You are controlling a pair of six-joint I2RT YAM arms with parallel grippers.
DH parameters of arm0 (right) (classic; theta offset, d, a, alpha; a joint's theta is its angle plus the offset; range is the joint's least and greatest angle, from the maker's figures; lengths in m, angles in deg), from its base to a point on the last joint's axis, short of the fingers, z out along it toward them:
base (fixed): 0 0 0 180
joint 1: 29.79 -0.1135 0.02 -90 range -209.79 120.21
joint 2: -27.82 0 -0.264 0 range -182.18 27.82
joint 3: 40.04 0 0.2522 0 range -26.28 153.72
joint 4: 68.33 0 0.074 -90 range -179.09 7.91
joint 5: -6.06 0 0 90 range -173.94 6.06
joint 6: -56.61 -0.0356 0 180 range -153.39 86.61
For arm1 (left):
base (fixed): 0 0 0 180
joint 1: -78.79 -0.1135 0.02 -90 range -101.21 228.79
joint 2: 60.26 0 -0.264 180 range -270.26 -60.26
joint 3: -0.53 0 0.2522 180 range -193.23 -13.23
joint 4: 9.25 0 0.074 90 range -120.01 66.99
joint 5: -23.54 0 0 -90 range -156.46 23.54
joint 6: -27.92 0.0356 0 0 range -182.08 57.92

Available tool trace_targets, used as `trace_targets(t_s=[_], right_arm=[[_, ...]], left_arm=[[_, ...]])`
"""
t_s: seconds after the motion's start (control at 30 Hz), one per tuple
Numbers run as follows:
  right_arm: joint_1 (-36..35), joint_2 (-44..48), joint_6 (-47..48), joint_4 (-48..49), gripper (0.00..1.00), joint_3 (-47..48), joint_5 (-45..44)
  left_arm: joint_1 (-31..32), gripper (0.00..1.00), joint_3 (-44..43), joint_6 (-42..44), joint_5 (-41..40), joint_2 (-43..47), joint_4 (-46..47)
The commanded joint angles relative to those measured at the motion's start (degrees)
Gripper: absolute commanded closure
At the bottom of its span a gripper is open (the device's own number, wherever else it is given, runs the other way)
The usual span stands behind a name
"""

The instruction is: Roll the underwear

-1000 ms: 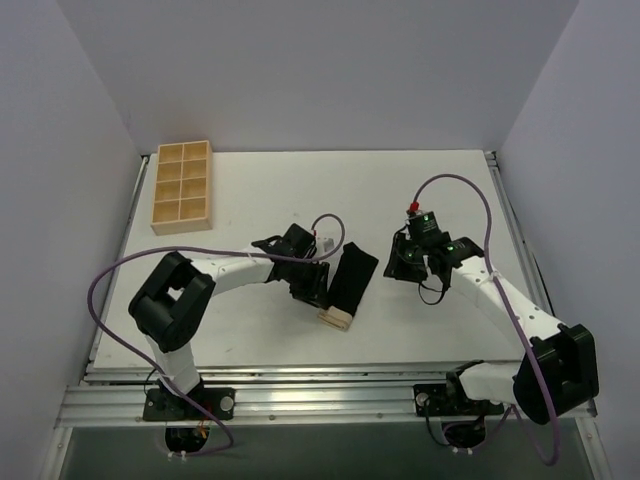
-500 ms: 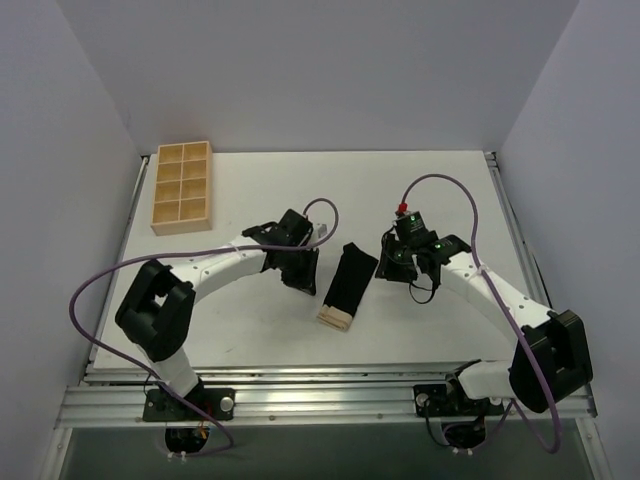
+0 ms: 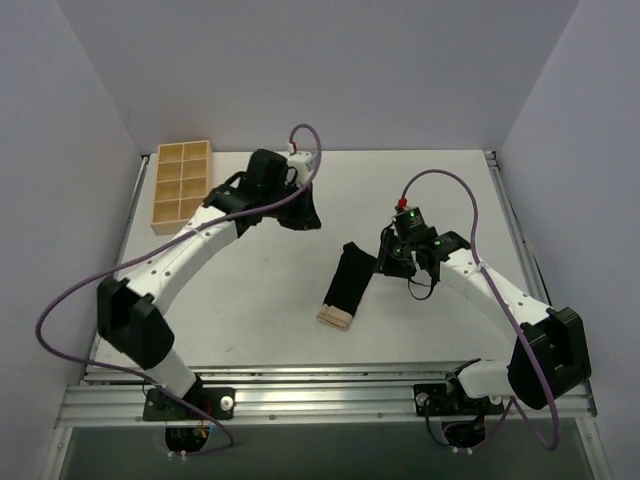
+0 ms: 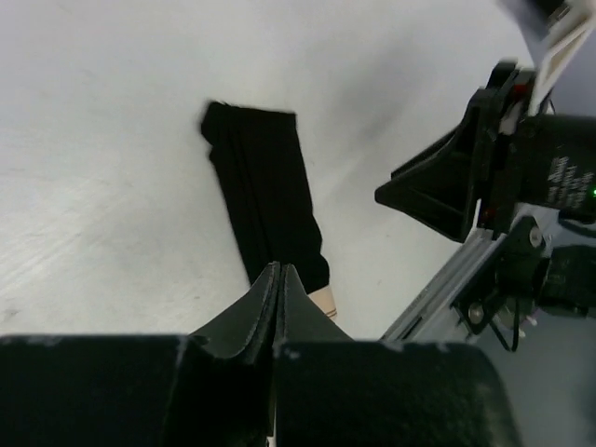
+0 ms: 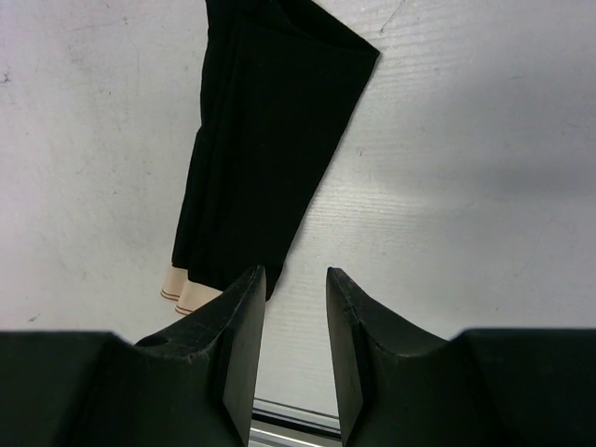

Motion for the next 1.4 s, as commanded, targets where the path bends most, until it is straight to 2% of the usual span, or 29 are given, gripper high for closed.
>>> trace_targets(t_s=[0.0,0.07,0.2,0.4,0.57,0.8,1.0,1.27,1.33,1.37], right_arm=[[-0.3,-1.2,-0.8,0.3,0.71,1.6,0.0],[-0.4,-2.8,-0.8,1.0,0.71,2.2,0.0],[0.3,-6.2,-0.9,2.6,0.71,4.1,0.7],[0.7,-14.5,-2.5,6.0,0.73,8.0,-0.5],[1.0,-21.4,-5.2,9.8,0.75,10.5,-1.0],[1.7,-31.1,-7.3,11.6,0.82,14.9,-0.7],[2.2,-34.1,-4.3,9.3,0.83,17.1,-2.4],[2.2,-34.1,1.2,6.9,0.8,18.6,-4.3],[2.2,-32.8,2.0,5.7,0.79,19.1,-4.3],[2.1,-32.2,2.5,5.2,0.79,19.8,-4.3]], left_arm=[[4.7,0.98,5.9,-0.1,16.4,-8.9,-5.1],[8.9,0.98,8.9,-1.7,18.1,-8.5,-0.2],[12.3,0.98,13.8,-7.7,17.1,-8.8,12.3],[12.2,0.98,20.9,-13.3,13.3,-9.3,23.3],[12.1,0.98,27.2,-14.9,11.4,-9.3,28.7],[12.1,0.98,35.0,-16.4,6.5,-7.6,31.6],[10.9,0.98,42.0,-18.9,5.4,-7.9,37.8],[10.6,0.98,44.0,-20.3,7.0,-8.7,41.3],[10.6,0.98,43.0,-20.3,7.6,-5.8,40.2],[10.6,0.98,40.7,-19.9,7.2,-4.3,36.6]])
